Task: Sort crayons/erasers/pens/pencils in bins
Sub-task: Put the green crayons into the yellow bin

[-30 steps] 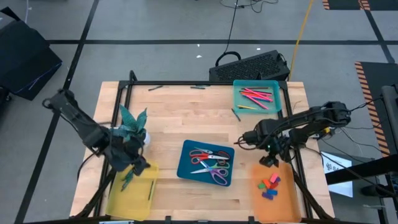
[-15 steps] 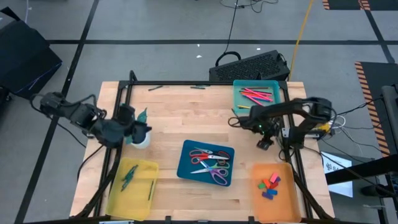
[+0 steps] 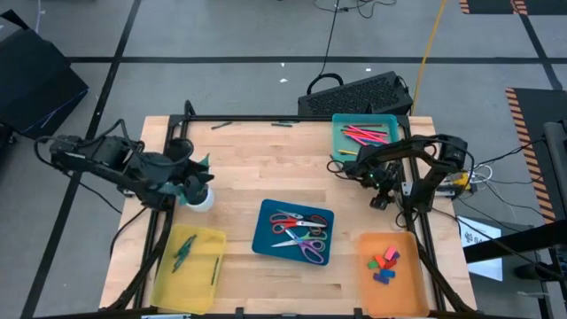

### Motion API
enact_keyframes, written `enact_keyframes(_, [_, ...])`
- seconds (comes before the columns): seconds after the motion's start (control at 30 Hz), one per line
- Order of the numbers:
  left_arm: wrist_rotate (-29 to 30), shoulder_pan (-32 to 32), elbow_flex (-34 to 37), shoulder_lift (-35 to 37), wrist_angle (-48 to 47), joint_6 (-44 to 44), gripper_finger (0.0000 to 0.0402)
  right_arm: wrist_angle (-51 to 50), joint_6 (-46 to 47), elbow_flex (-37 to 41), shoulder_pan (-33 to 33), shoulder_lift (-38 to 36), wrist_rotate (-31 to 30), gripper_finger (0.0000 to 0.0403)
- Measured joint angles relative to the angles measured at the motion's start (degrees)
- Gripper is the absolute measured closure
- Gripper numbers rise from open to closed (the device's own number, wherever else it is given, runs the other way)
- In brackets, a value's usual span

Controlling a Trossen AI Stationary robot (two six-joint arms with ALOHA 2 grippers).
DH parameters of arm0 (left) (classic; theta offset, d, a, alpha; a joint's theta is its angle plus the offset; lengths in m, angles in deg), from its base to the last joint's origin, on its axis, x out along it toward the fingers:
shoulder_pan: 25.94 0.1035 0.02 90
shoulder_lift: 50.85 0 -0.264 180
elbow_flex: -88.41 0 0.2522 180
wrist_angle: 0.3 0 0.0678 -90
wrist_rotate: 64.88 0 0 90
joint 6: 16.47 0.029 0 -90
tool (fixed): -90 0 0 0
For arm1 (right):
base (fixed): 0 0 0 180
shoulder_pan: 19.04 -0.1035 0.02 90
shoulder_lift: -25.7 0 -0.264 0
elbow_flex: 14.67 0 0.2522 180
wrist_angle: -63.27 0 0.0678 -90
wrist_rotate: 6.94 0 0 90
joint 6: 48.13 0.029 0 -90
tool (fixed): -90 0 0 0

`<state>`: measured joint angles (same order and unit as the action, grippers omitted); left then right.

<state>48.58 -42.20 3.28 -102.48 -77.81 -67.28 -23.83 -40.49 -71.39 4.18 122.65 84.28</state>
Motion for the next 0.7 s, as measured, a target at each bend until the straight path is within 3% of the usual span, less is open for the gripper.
enact_keyframes(0.33, [-1.15,0.12,0.0,-0.09,-3.15,-0.25,0.0213,4.59,3.63,3.0,1.35,0.27,0.38,0.0123])
enact_keyframes(0.5, [-1.9,0.12,0.0,-0.09,-3.15,-0.3,0.0213,6.56,1.75,3.58,1.94,0.28,6.43,0.0137])
enact_keyframes(0.7, [-2.44,0.12,0.0,-0.09,-3.15,0.82,0.0213,8.69,3.53,3.58,1.0,0.26,9.08,0.0161])
